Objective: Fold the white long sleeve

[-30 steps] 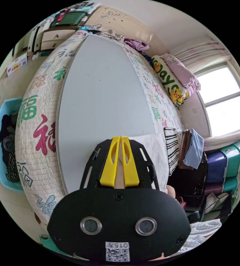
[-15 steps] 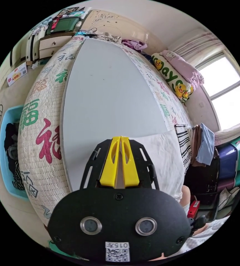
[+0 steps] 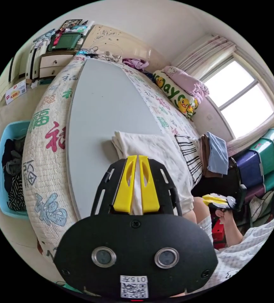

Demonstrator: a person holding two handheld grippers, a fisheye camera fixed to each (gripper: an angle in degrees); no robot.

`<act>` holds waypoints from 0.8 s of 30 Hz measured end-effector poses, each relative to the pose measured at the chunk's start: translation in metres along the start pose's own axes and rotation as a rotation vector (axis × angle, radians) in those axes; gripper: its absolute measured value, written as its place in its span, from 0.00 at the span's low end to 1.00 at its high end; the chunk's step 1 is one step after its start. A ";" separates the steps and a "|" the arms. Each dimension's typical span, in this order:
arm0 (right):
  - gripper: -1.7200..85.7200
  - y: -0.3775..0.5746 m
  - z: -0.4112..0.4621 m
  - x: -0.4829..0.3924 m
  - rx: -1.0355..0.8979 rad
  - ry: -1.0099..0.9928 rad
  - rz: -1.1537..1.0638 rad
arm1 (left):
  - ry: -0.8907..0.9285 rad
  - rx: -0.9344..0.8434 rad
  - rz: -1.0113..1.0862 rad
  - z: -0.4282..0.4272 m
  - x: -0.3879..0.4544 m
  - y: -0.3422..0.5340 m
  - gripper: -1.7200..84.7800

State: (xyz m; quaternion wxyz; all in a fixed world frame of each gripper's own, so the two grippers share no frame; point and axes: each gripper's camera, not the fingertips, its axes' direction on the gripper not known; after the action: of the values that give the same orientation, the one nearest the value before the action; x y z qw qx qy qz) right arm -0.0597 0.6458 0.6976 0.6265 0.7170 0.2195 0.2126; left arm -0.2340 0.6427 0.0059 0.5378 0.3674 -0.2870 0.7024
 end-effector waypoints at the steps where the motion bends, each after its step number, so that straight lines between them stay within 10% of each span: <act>1: 0.10 -0.002 0.004 0.005 0.002 -0.037 -0.014 | 0.064 -0.034 0.037 0.016 0.012 0.005 0.03; 24: 0.02 -0.037 0.042 0.010 -0.215 -0.082 -0.338 | -0.162 -0.336 0.177 0.187 0.064 0.100 0.03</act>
State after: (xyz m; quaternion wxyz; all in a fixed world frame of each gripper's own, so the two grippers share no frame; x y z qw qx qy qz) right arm -0.0286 0.6224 0.6556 0.7346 0.6069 0.2872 0.0973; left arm -0.3012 0.5020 0.1635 0.5028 0.3009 -0.4739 0.6574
